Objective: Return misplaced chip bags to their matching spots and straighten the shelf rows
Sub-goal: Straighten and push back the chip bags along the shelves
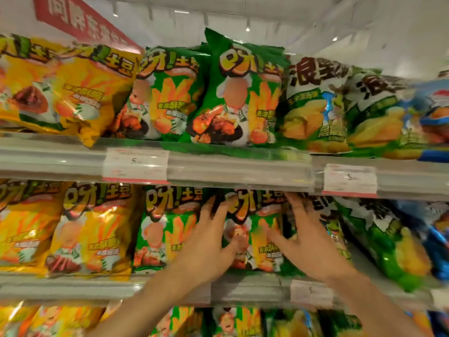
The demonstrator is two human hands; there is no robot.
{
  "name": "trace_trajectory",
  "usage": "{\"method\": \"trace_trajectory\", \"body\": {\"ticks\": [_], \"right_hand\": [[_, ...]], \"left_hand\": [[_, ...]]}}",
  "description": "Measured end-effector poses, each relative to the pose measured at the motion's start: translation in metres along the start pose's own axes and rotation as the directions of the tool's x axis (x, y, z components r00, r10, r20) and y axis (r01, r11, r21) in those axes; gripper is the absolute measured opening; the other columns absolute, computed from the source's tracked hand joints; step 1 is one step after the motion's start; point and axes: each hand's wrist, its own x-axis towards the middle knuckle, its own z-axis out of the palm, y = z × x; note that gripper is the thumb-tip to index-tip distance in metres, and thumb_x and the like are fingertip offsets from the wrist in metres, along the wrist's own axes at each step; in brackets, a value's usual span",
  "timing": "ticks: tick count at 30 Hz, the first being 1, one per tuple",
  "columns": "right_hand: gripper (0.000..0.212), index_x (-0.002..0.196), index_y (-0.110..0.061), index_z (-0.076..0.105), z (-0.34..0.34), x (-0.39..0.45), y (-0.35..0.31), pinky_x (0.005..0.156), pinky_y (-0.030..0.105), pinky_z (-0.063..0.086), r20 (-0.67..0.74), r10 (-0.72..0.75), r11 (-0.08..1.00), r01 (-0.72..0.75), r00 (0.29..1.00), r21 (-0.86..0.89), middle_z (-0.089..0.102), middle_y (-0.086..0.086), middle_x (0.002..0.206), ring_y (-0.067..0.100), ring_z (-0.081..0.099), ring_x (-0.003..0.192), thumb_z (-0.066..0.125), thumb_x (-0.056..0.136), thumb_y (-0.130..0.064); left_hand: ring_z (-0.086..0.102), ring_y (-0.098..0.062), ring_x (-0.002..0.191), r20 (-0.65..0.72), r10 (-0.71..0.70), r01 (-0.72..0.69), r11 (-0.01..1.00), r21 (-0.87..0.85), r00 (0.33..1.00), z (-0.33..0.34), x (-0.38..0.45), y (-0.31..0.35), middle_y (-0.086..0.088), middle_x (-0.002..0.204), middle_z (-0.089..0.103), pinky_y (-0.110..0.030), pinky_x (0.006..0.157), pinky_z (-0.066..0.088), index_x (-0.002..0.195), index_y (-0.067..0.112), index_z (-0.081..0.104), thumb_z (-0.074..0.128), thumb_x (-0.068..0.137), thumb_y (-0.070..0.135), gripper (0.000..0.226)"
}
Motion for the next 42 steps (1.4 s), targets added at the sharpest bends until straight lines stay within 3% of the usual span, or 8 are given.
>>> {"method": "trace_trajectory", "body": {"ticks": [3, 10, 14, 19, 24, 30, 34, 42], "right_hand": [[0.094, 0.143, -0.066, -0.01, -0.004, 0.008, 0.016, 0.117, 0.034, 0.031, 0.188, -0.036, 0.998, 0.024, 0.982, 0.065, 0.003, -0.019, 0.163, 0.014, 0.023, 0.149, 0.06, 0.081, -0.071], [0.117, 0.142, -0.07, 0.001, 0.009, 0.028, 0.035, 0.106, 0.043, 0.049, 0.232, -0.122, 0.943, 0.04, 0.965, 0.331, 0.024, -0.018, 0.159, 0.008, 0.042, 0.138, 0.072, 0.05, -0.085], [0.119, 0.144, -0.067, 0.007, 0.009, 0.031, 0.042, 0.107, 0.044, 0.048, 0.236, -0.137, 0.908, 0.027, 0.962, 0.418, 0.036, -0.018, 0.154, 0.006, 0.045, 0.136, 0.081, 0.051, -0.074], [0.111, 0.138, -0.075, 0.004, 0.008, 0.027, 0.037, 0.109, 0.044, 0.046, 0.239, -0.134, 0.909, 0.023, 0.962, 0.415, 0.024, -0.021, 0.159, 0.006, 0.036, 0.141, 0.081, 0.059, -0.062], [0.086, 0.148, -0.059, 0.006, -0.003, 0.018, 0.027, 0.118, 0.04, 0.033, 0.117, -0.133, 0.975, 0.109, 0.984, 0.194, 0.012, -0.019, 0.16, 0.008, 0.026, 0.145, 0.064, 0.084, -0.062], [0.073, 0.155, -0.039, -0.01, 0.028, 0.001, -0.01, 0.125, 0.046, 0.008, -0.08, -0.162, 0.953, 0.135, 0.983, -0.272, -0.014, -0.001, 0.163, 0.023, -0.011, 0.153, 0.019, 0.097, -0.07], [0.072, 0.159, -0.028, 0.001, 0.062, 0.01, -0.017, 0.122, 0.053, 0.015, -0.153, -0.207, 0.926, 0.143, 0.966, -0.349, 0.005, 0.016, 0.165, 0.035, 0.004, 0.153, 0.017, 0.1, -0.066], [0.073, 0.16, -0.023, -0.002, 0.078, 0.013, -0.03, 0.119, 0.057, 0.023, -0.171, -0.199, 0.904, 0.113, 0.965, -0.413, 0.006, 0.02, 0.165, 0.036, 0.007, 0.153, 0.019, 0.101, -0.062]], "left_hand": [[0.052, -0.011, 0.113, 0.099, -0.064, 0.074, 0.991, -0.107, 0.993, 0.004, 0.017, -0.001, 0.004, 0.16, 0.017, -0.01, 0.082, 0.032, 0.148, 0.053, 0.003, 0.063, 0.091, 0.041, 0.084], [0.051, -0.002, 0.096, 0.052, -0.089, 0.102, 0.933, -0.346, 0.995, 0.01, 0.031, -0.005, 0.014, 0.133, 0.048, -0.004, 0.08, 0.041, 0.136, 0.062, 0.017, 0.076, 0.084, 0.03, 0.085], [0.029, 0.007, 0.126, 0.023, -0.087, 0.09, 0.951, -0.296, 0.996, 0.011, 0.031, -0.003, 0.023, 0.135, 0.031, -0.015, 0.104, 0.025, 0.127, 0.065, 0.008, 0.079, 0.081, 0.033, 0.09], [0.026, 0.007, 0.129, 0.018, -0.06, 0.063, 0.971, -0.231, 0.998, 0.009, 0.03, 0.001, 0.022, 0.147, 0.024, 0.002, 0.094, 0.02, 0.133, 0.063, 0.003, 0.076, 0.083, 0.037, 0.093], [0.027, 0.001, 0.139, -0.108, 0.055, -0.053, 0.998, 0.022, 0.993, 0.0, 0.005, 0.004, 0.012, 0.161, 0.013, -0.015, 0.107, 0.027, 0.154, 0.041, 0.011, 0.054, 0.096, 0.046, 0.072], [0.054, -0.029, 0.113, -0.268, 0.235, -0.062, 0.848, 0.526, 0.934, -0.022, -0.013, -0.039, -0.008, 0.131, 0.054, -0.039, 0.087, 0.045, 0.135, 0.018, 0.052, 0.049, 0.094, 0.027, 0.042], [0.028, -0.028, 0.146, -0.249, 0.165, 0.008, 0.819, 0.573, 0.954, -0.021, -0.015, -0.064, -0.007, 0.152, 0.039, -0.047, 0.119, 0.023, 0.144, 0.021, 0.043, 0.037, 0.102, 0.039, 0.047], [0.005, -0.026, 0.153, -0.218, 0.145, 0.02, 0.789, 0.614, 0.965, -0.014, -0.009, -0.075, -0.011, 0.163, 0.017, -0.055, 0.12, 0.018, 0.155, 0.022, 0.026, 0.035, 0.102, 0.045, 0.058]]}}
